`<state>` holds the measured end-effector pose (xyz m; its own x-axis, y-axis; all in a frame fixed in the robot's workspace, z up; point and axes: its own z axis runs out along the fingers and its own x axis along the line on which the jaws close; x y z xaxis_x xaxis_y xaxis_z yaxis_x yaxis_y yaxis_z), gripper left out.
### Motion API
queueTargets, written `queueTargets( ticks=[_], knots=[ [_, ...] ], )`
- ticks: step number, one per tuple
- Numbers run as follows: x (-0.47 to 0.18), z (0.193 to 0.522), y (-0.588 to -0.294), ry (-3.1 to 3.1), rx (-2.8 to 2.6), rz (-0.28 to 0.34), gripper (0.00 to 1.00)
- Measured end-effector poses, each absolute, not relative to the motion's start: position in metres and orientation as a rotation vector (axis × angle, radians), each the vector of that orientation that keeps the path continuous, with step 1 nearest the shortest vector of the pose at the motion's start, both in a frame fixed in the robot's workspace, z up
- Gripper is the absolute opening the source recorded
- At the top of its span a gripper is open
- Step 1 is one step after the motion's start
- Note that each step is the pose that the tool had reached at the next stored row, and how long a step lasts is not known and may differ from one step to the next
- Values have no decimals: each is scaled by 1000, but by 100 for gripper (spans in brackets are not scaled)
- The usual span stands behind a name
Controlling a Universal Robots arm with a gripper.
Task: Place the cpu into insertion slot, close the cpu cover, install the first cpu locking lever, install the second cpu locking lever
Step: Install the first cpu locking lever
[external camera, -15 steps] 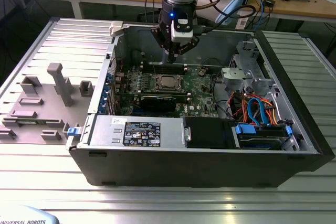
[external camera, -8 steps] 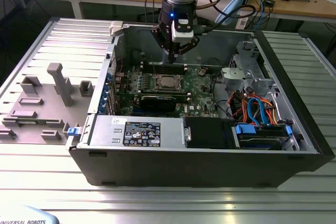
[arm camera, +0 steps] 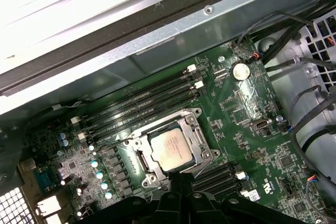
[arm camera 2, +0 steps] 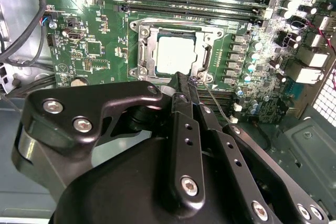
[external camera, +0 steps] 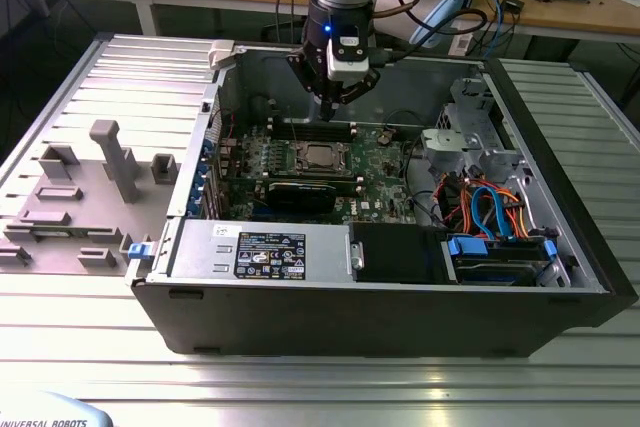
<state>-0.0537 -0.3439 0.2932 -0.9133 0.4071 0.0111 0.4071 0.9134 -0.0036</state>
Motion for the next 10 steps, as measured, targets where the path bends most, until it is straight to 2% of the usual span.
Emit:
queueTargets(
  ticks=[10],
  knots=[
    [-54,293,-344,-3081,-552,3,11]
  ],
)
